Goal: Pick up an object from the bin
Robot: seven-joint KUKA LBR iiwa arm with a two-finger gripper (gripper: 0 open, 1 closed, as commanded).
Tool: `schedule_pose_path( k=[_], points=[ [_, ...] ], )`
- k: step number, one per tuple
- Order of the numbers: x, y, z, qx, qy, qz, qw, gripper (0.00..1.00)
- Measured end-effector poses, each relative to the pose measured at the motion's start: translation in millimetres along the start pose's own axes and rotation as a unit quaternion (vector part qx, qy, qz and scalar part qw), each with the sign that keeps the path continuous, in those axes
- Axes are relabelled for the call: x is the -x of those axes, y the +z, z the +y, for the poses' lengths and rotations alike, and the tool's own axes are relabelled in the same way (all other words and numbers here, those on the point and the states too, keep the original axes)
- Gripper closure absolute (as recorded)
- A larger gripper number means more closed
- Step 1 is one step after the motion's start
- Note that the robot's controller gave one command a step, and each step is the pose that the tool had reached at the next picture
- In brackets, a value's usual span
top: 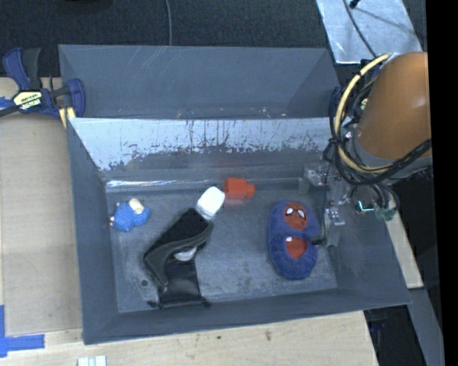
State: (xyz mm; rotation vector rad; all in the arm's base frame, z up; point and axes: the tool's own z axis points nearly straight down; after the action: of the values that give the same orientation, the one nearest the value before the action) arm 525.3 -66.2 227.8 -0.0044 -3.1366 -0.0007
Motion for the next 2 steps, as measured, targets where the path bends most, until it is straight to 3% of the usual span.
schedule_pose_path(
  k=[1, 2],
  points=[
    [-29.6, 155, -25, 0.002, 0.235, -0.0058, 0.9721, 0.0],
    [-41.4, 127, -9, 0.001, 0.3, -0.0051, 0.954, 0.0]
  ],
)
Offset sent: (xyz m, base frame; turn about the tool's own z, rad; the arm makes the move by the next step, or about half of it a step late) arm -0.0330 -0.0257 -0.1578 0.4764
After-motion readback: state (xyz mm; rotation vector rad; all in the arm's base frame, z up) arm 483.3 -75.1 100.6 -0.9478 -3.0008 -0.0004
